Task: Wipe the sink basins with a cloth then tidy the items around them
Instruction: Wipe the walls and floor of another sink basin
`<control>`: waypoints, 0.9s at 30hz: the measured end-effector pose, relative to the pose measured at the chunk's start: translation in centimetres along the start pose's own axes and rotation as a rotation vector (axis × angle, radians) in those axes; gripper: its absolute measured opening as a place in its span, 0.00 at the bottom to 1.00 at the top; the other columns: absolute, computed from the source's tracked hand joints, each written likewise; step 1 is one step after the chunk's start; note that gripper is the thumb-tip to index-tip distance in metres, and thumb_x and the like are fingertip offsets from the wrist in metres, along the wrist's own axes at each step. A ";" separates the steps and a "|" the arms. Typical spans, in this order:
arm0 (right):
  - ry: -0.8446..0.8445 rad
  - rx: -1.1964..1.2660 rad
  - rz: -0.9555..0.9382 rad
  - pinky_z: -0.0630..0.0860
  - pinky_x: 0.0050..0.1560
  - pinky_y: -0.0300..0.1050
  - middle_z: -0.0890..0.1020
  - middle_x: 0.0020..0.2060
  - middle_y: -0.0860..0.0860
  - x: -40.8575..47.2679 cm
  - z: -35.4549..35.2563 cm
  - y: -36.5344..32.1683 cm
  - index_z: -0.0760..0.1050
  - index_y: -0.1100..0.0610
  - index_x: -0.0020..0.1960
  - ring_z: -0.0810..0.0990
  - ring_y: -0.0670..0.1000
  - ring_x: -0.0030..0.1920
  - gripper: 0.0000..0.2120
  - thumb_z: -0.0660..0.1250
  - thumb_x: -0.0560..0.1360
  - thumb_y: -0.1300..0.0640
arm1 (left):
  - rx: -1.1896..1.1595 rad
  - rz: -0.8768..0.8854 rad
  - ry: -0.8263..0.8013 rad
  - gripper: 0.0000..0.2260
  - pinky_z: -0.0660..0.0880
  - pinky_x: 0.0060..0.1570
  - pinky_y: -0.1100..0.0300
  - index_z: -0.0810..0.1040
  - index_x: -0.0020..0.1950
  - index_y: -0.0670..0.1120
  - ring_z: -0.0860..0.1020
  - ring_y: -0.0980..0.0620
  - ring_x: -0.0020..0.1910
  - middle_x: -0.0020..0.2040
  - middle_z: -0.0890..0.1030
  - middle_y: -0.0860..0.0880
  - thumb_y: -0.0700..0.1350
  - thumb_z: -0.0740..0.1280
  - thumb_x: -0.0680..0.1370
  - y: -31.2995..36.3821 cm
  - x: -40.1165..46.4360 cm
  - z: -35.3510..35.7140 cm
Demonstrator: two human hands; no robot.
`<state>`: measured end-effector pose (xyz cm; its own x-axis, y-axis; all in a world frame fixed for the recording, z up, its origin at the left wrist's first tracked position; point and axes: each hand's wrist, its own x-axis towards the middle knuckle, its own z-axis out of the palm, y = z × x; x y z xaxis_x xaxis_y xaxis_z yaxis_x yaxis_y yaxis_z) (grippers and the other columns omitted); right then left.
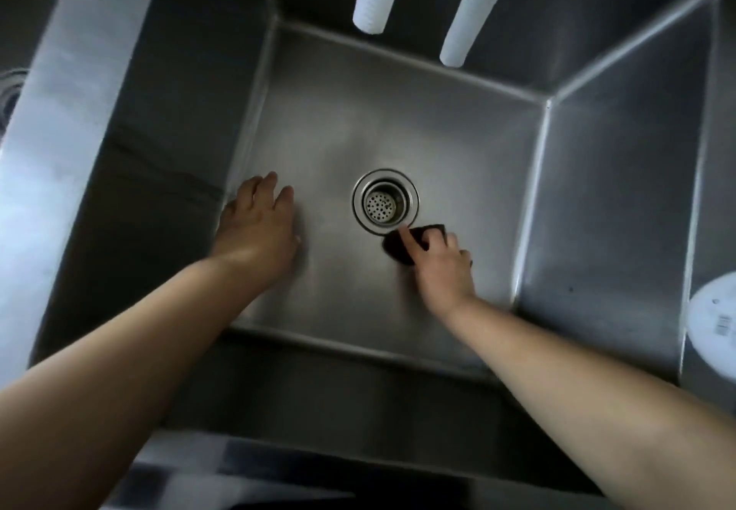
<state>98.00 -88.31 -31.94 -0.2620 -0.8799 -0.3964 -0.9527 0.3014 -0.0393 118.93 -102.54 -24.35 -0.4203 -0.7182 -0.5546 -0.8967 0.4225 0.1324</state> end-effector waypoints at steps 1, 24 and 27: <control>-0.057 0.004 -0.076 0.69 0.55 0.54 0.67 0.61 0.56 -0.8 0.1 -0.8 0.52 0.44 0.76 0.66 0.60 0.59 0.30 0.56 0.78 0.60 | -0.021 0.008 -0.002 0.29 0.52 0.73 0.47 0.53 0.76 0.44 0.45 0.43 0.75 0.77 0.47 0.44 0.49 0.61 0.79 -0.2 -0.5 -0.3; 0.232 -0.283 0.041 0.69 0.50 0.56 0.73 0.54 0.63 12.7 -8.2 12.8 0.74 0.57 0.58 0.70 0.64 0.55 0.13 0.57 0.77 0.63 | 0.045 0.188 0.081 0.29 0.59 0.69 0.48 0.57 0.76 0.48 0.47 0.46 0.75 0.77 0.50 0.46 0.50 0.62 0.78 3.2 0.0 -3.5; 0.241 -0.309 0.081 0.68 0.55 0.58 0.70 0.57 0.64 16.9 -9.6 14.4 0.72 0.57 0.61 0.68 0.65 0.58 0.14 0.55 0.78 0.64 | 0.028 0.215 0.090 0.28 0.59 0.69 0.48 0.60 0.75 0.47 0.48 0.46 0.76 0.77 0.53 0.46 0.49 0.63 0.77 3.7 0.8 -3.3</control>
<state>78.39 -102.34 -30.43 -0.3315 -0.9300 -0.1586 -0.9193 0.2806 0.2759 114.78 -103.36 -21.56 -0.6128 -0.6564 -0.4401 -0.7818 0.5850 0.2160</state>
